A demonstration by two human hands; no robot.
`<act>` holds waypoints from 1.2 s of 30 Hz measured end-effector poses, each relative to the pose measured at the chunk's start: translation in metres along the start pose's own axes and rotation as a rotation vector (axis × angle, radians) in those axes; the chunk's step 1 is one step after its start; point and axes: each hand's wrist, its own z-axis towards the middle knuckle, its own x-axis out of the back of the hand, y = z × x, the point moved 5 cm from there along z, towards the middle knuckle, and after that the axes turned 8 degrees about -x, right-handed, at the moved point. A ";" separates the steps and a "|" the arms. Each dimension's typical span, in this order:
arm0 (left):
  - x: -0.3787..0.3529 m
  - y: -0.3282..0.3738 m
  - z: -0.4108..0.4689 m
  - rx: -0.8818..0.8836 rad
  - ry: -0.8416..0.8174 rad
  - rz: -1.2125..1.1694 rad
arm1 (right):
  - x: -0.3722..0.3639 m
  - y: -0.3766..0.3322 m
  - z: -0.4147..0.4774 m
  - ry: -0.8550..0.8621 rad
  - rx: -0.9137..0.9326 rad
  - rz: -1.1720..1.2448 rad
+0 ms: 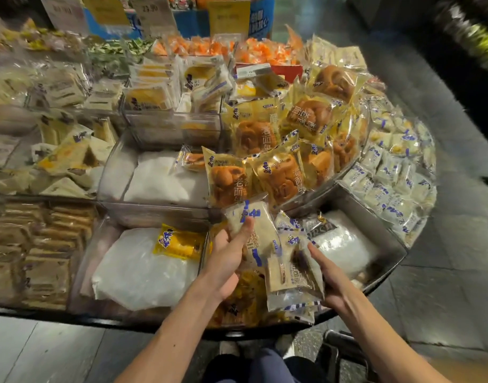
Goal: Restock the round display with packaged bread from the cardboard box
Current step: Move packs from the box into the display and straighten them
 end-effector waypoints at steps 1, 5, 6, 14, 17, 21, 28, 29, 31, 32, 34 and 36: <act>0.001 0.001 0.000 0.019 -0.023 -0.017 | 0.000 0.002 -0.002 0.002 0.022 0.055; 0.019 0.012 0.007 0.005 -0.074 -0.083 | 0.000 0.002 -0.017 -0.087 0.124 0.251; 0.027 0.016 0.008 -0.004 -0.069 -0.098 | 0.002 0.000 -0.023 -0.093 0.159 0.280; 0.086 0.025 0.022 -0.108 0.135 0.011 | 0.036 -0.022 -0.058 -0.085 0.340 0.350; 0.090 0.022 0.022 -0.221 0.213 0.170 | 0.072 -0.026 -0.069 0.140 0.378 0.291; 0.060 0.013 0.023 -0.274 0.120 0.329 | 0.114 -0.044 -0.075 -0.293 0.382 0.242; -0.045 -0.015 0.045 -0.293 0.036 0.593 | 0.143 -0.078 -0.089 0.003 0.335 0.373; -0.062 -0.020 0.051 -0.302 0.013 0.608 | 0.154 -0.083 -0.089 0.033 0.335 0.384; -0.094 -0.030 0.063 -0.338 -0.013 0.637 | 0.167 -0.093 -0.089 0.052 0.339 0.437; -0.107 -0.034 0.069 -0.347 -0.006 0.656 | 0.169 -0.097 -0.090 0.051 0.328 0.456; -0.129 -0.044 0.082 -0.323 0.006 0.675 | 0.175 -0.104 -0.091 0.049 0.308 0.479; -0.145 -0.054 0.092 -0.244 -0.007 0.688 | 0.175 -0.112 -0.094 -0.007 0.307 0.493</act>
